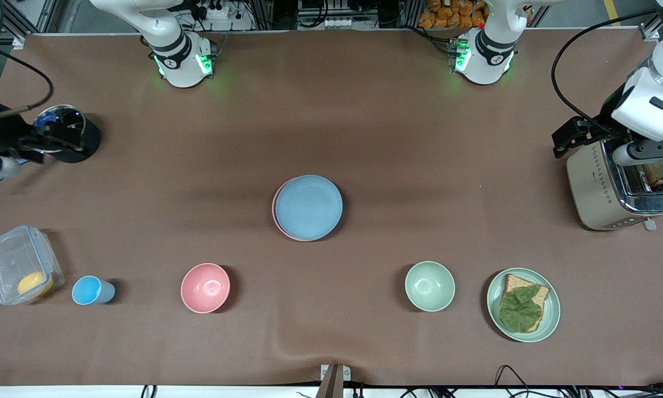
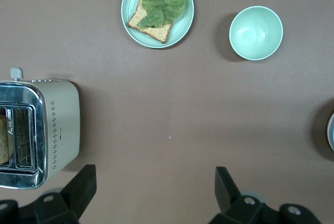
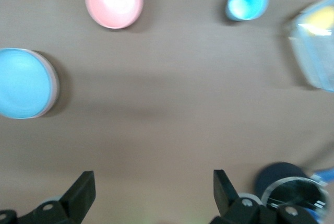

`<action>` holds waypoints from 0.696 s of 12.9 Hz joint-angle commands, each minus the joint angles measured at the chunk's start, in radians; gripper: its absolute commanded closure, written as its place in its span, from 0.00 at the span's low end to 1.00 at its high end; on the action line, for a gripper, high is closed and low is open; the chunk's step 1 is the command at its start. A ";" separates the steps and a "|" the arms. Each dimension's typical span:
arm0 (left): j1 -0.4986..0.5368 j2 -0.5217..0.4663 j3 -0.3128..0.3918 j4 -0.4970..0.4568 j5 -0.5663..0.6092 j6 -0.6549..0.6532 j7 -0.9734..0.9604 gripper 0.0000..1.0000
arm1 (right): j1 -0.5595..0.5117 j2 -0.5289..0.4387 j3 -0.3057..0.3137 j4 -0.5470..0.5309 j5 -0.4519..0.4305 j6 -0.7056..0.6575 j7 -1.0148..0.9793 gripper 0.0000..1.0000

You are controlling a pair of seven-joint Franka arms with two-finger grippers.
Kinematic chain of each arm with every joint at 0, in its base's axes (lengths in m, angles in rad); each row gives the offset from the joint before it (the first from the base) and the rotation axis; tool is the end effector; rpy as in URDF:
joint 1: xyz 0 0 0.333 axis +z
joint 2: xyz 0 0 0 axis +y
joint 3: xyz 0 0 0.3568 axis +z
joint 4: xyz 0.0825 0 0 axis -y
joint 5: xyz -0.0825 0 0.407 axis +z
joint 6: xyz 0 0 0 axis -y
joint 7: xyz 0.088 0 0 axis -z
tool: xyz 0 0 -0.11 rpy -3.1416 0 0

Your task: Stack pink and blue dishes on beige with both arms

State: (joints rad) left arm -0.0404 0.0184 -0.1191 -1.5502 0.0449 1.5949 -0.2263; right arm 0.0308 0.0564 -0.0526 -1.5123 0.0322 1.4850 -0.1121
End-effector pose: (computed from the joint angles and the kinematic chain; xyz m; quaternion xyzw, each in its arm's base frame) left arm 0.5801 -0.0877 0.6641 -0.9991 -0.0332 -0.0171 0.0184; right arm 0.5877 -0.0081 0.6511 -0.9980 -0.0458 0.0407 0.0174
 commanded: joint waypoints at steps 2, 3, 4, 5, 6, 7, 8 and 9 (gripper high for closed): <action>0.002 -0.014 -0.002 0.004 -0.017 -0.026 0.001 0.00 | -0.112 -0.162 0.139 -0.260 -0.072 0.208 0.028 0.00; 0.002 -0.014 -0.002 0.004 -0.013 -0.032 0.007 0.00 | -0.111 -0.177 0.134 -0.278 -0.071 0.209 0.028 0.00; 0.002 -0.014 -0.002 0.004 -0.014 -0.032 0.007 0.00 | -0.095 -0.175 0.104 -0.276 -0.066 0.201 0.028 0.00; 0.002 -0.014 -0.002 0.004 -0.013 -0.032 0.007 0.00 | -0.060 -0.170 0.062 -0.275 -0.061 0.207 0.028 0.00; 0.002 -0.014 -0.004 0.005 -0.013 -0.033 0.008 0.00 | -0.052 -0.168 0.047 -0.275 -0.052 0.199 0.023 0.00; 0.002 -0.012 -0.005 0.005 -0.013 -0.042 0.008 0.00 | -0.048 -0.168 0.043 -0.275 -0.052 0.192 0.020 0.00; -0.003 -0.012 -0.004 0.018 -0.013 -0.052 0.010 0.00 | -0.045 -0.167 0.043 -0.273 -0.052 0.187 0.017 0.00; -0.006 -0.006 -0.005 0.037 -0.016 -0.079 0.012 0.00 | -0.043 -0.164 0.045 -0.261 -0.052 0.184 0.017 0.00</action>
State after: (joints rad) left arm -0.0414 0.0174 -0.1221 -1.5436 0.0449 1.5644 -0.2263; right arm -0.0363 -0.0815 0.0048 -1.7552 -0.0188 1.6697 -0.0942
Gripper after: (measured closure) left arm 0.000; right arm 0.000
